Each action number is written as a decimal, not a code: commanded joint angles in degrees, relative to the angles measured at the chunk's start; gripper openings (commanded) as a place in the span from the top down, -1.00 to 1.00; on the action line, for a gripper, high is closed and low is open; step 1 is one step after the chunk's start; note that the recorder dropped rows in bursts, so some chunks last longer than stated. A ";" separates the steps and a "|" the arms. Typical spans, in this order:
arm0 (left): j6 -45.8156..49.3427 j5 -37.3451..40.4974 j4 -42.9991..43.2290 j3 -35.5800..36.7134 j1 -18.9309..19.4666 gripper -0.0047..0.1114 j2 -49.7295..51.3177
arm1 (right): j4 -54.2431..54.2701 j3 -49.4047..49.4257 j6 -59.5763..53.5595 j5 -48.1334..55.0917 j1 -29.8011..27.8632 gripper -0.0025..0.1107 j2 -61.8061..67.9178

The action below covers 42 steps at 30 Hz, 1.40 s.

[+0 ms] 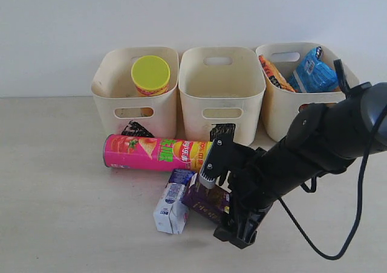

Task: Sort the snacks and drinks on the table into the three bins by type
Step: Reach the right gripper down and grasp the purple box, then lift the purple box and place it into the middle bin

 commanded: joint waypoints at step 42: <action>-0.40 -0.37 -0.18 -0.23 -0.06 0.85 -0.22 | 15.01 -3.43 -6.90 -11.23 0.14 0.96 -16.60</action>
